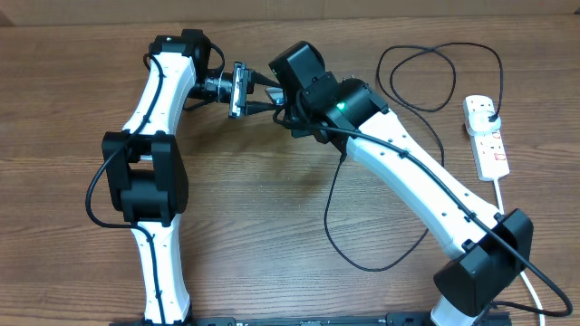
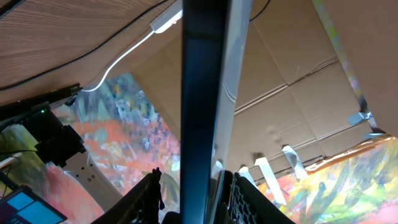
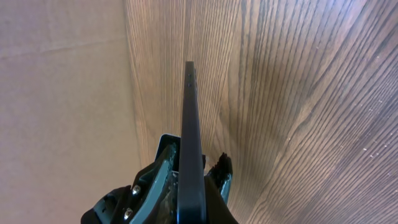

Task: Plug charger to phone and switch on socket

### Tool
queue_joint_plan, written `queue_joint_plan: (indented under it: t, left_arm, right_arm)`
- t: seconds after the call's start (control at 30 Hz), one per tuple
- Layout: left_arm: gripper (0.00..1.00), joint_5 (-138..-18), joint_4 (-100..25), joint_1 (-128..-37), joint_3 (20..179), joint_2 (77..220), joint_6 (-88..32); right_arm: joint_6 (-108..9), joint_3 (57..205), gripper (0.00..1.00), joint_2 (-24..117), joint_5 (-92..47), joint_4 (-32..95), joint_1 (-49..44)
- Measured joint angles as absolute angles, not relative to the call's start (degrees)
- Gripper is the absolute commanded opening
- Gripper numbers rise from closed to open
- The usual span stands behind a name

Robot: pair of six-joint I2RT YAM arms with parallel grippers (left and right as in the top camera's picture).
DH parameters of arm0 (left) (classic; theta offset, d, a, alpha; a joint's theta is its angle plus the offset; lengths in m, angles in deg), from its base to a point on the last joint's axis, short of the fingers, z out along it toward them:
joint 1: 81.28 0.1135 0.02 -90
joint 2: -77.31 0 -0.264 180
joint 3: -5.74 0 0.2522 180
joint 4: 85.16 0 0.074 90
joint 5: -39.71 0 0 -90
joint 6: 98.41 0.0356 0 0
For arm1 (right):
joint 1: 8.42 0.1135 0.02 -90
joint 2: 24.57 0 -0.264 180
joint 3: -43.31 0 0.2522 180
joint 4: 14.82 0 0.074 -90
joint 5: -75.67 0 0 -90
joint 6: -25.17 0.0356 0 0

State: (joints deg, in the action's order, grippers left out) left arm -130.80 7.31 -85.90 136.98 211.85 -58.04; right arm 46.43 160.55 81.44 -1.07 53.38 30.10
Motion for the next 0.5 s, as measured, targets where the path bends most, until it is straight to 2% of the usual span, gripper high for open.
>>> queue_joint_plan:
  t: [0.5]
  left_arm:
    - [0.26, -130.8, 7.31, -85.9, 136.98, 211.85, -59.08]
  right_arm:
    - [47.15, 160.55, 0.04, 81.44, -1.05, 53.35, 30.24]
